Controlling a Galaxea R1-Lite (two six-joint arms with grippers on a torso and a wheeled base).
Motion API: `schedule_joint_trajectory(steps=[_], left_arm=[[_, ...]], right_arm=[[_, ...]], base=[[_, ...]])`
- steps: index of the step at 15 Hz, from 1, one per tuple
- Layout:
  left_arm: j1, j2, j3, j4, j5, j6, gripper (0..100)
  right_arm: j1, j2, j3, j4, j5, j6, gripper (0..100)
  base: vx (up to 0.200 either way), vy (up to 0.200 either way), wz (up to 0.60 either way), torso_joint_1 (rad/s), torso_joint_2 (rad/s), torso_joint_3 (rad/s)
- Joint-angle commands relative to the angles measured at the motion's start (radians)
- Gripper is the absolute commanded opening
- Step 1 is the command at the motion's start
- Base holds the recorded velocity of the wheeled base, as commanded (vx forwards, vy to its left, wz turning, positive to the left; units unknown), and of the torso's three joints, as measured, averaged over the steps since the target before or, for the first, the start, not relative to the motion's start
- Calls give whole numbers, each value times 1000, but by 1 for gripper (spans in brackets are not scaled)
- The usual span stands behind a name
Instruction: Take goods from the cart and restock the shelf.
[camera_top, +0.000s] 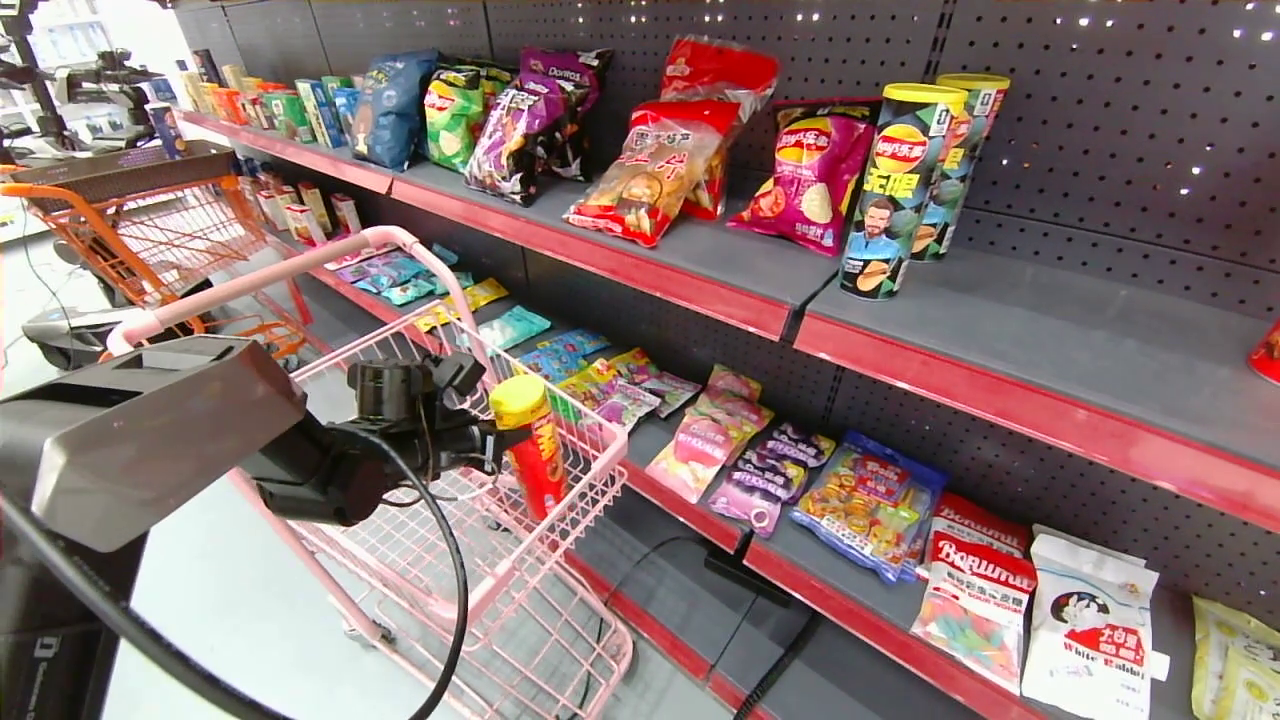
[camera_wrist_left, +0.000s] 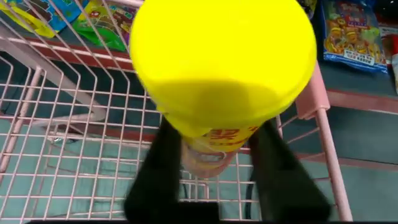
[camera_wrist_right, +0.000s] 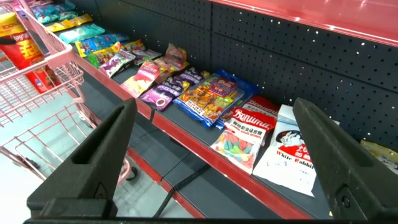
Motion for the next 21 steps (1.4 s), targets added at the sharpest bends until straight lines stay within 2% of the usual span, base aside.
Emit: schedule_joint_trajectory(steps=[1,2,4,6,9,12,15,16,17,18,19,21], left_arm=[[3,-9,2,0,0,-1,0],[9,-29,9,3,1,-1,0],[41,-178,58,109,-5,-3,0],[87,-403,166,207,-32,-3,0],[164,-690,305,274,-63,-3,0],[243,-747,400,279,-63,-1,0],[243,-750,436,281,-49,-13,0],[245,-750,445,281,-17,-61,0],[245,-751,442,281,8,-93,0],[243,-747,416,288,61,-204,0],[243,-737,397,311,75,-242,0],[243,-699,357,403,115,-274,0]], right_arm=[[0,0,0,0,2,1,100],[0,0,0,0,2,2,100],[0,0,2,0,2,2,100],[0,0,0,0,3,4,100],[0,0,0,0,3,5,100],[0,0,0,0,3,5,100],[0,0,2,0,2,5,100],[0,0,2,0,2,4,100],[0,0,2,0,2,2,100],[0,0,2,0,2,2,100],[0,0,2,0,0,4,100],[0,0,2,0,0,5,100]], base=[[0,0,0,0,0,0],[0,0,0,0,0,0],[0,0,0,0,0,0],[0,0,0,0,0,0],[0,0,0,0,0,0],[0,0,0,0,0,0],[0,0,0,0,0,0],[0,0,0,0,0,0],[0,0,0,0,0,0],[0,0,0,0,0,0],[0,0,0,0,0,0],[0,0,0,0,0,0]])
